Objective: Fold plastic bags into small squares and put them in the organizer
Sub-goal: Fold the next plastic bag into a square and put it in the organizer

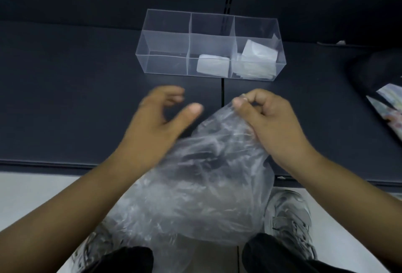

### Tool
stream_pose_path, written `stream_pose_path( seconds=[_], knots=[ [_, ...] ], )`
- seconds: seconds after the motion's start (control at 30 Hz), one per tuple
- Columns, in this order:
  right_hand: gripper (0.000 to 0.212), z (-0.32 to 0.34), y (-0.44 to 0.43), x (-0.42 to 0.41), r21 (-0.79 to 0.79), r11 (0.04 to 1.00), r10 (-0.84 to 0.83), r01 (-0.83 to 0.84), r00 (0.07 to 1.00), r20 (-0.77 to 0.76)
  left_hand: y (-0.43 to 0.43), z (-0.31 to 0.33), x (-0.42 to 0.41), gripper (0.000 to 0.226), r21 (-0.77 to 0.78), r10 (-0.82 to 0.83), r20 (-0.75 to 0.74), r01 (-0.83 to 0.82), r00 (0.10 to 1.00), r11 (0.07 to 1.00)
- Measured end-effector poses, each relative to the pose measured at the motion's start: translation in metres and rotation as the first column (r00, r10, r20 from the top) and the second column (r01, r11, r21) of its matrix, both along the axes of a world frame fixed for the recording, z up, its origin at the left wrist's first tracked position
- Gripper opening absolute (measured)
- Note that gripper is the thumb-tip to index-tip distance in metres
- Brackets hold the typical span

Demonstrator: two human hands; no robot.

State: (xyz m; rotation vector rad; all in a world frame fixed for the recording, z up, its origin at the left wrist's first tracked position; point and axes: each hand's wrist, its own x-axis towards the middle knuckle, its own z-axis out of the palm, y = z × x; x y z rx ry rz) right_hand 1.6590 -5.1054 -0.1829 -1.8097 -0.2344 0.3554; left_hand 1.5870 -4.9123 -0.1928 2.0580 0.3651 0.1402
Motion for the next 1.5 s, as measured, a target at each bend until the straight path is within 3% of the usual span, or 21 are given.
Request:
stream_pose_path(
  seconds=[0.07, 0.13, 0.2, 0.27, 0.37, 0.43, 0.67, 0.83, 0.97, 1.07, 1.13, 1.23, 1.3, 1.37, 1.43, 1.5],
  knots=[
    [0.026, 0.005, 0.015, -0.001, 0.025, 0.995, 0.093, -0.093, 0.995, 0.033, -0.014, 0.013, 0.014, 0.026, -0.007, -0.231, -0.061, 0.231, 0.971, 0.973],
    [0.033, 0.012, 0.018, 0.003, 0.062, 0.983, 0.170, -0.171, 0.985, 0.017, -0.016, 0.016, 0.025, 0.029, -0.075, -0.251, -0.006, 0.250, 0.968, 0.965],
    [0.041, 0.016, 0.008, 0.012, 0.088, 0.949, 0.309, -0.302, 0.947, -0.086, -0.008, 0.014, 0.028, 0.037, -0.112, -0.119, 0.022, 0.121, 0.993, 0.986],
    [0.043, 0.015, -0.009, 0.018, 0.101, 0.858, 0.512, -0.503, 0.828, -0.229, 0.006, 0.007, 0.024, 0.040, -0.158, 0.039, 0.006, -0.038, 0.999, 0.987],
    [0.021, 0.003, -0.031, 0.015, 0.099, 0.701, 0.685, -0.707, 0.627, -0.370, 0.027, -0.007, 0.020, 0.041, -0.212, 0.208, -0.062, -0.216, 0.976, 0.953],
    [0.003, -0.004, -0.041, 0.010, 0.096, 0.668, 0.709, -0.738, 0.591, -0.385, 0.040, -0.015, 0.019, 0.040, -0.251, 0.288, -0.095, -0.303, 0.953, 0.919],
    [0.025, -0.005, -0.068, 0.020, 0.148, 0.753, 0.647, -0.641, 0.682, -0.339, 0.081, -0.033, 0.015, 0.031, -0.264, 0.385, -0.226, -0.437, 0.895, 0.860],
    [0.044, -0.003, -0.075, 0.040, -0.073, 0.828, 0.505, -0.556, 0.796, -0.335, 0.097, -0.039, 0.014, 0.022, -0.389, 0.377, -0.308, -0.477, 0.874, 0.788],
    [0.032, -0.004, -0.064, 0.058, -0.098, 0.944, 0.265, -0.316, 0.900, -0.346, 0.096, -0.047, 0.018, 0.022, -0.411, 0.326, -0.362, -0.463, 0.873, 0.785],
    [0.010, -0.017, -0.061, 0.078, -0.150, 0.988, -0.002, -0.034, 0.974, -0.229, 0.089, -0.049, 0.031, 0.024, -0.352, 0.356, -0.356, -0.477, 0.864, 0.805],
    [0.010, -0.027, -0.063, 0.091, -0.150, 0.975, -0.182, 0.166, 0.979, -0.096, 0.083, -0.050, 0.042, 0.023, -0.335, 0.374, -0.324, -0.475, 0.869, 0.814],
    [0.028, -0.037, -0.068, 0.097, -0.127, 0.929, -0.337, 0.347, 0.937, 0.096, 0.081, -0.055, 0.051, 0.022, -0.336, 0.384, -0.325, -0.484, 0.865, 0.808],
    [0.026, -0.037, -0.069, 0.086, -0.163, 0.918, -0.335, 0.361, 0.928, 0.165, 0.087, -0.053, 0.046, 0.036, -0.389, 0.322, -0.382, -0.467, 0.866, 0.794],
    [0.011, -0.035, -0.067, 0.064, -0.242, 0.925, -0.270, 0.293, 0.955, 0.123, 0.093, -0.047, 0.031, 0.055, -0.507, 0.224, -0.403, -0.420, 0.887, 0.753],
    [0.024, -0.029, -0.068, 0.033, -0.258, 0.952, -0.183, 0.167, 0.982, -0.040, 0.097, -0.041, 0.007, 0.077, -0.555, 0.192, -0.420, -0.418, 0.887, 0.719],
    [0.045, -0.020, -0.069, 0.000, -0.254, 0.967, -0.060, 0.002, 0.973, -0.222, 0.096, -0.041, -0.019, 0.075, -0.522, 0.213, -0.458, -0.455, 0.863, 0.721]
  ],
)
